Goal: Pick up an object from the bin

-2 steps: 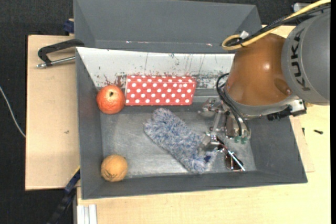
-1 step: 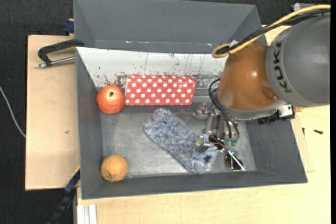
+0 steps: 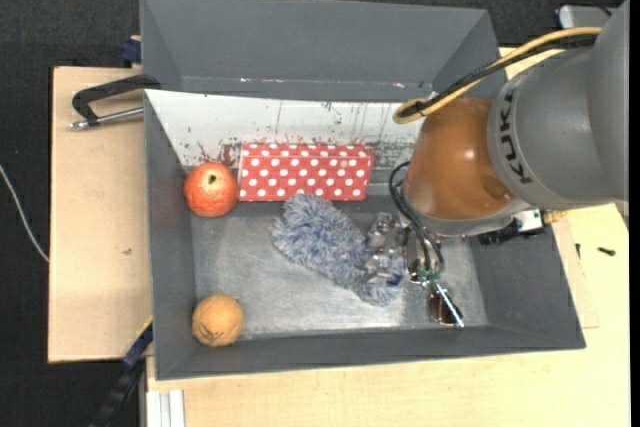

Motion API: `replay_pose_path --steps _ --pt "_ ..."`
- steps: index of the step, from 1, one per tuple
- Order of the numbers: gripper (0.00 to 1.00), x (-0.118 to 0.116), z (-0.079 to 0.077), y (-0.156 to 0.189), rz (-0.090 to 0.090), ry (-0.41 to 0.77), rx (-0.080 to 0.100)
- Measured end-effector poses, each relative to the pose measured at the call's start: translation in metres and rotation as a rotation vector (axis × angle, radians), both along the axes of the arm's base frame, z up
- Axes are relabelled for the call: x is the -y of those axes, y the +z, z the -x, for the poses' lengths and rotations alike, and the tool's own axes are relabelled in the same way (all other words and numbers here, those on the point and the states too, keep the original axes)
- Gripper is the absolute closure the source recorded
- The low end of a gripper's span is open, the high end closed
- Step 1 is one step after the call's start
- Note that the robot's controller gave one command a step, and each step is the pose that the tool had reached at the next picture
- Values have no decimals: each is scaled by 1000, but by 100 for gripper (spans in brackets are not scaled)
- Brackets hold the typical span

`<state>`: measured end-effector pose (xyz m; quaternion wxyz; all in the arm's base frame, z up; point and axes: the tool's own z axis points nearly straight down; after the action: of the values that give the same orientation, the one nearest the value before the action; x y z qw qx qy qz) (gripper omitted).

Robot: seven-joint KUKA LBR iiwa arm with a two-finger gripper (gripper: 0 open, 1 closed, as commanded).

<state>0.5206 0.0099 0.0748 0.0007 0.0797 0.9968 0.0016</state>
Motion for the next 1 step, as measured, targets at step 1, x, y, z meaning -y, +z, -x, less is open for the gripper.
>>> replay_pose_path --steps 1 --pt "100 0 0 0 0 0 0"
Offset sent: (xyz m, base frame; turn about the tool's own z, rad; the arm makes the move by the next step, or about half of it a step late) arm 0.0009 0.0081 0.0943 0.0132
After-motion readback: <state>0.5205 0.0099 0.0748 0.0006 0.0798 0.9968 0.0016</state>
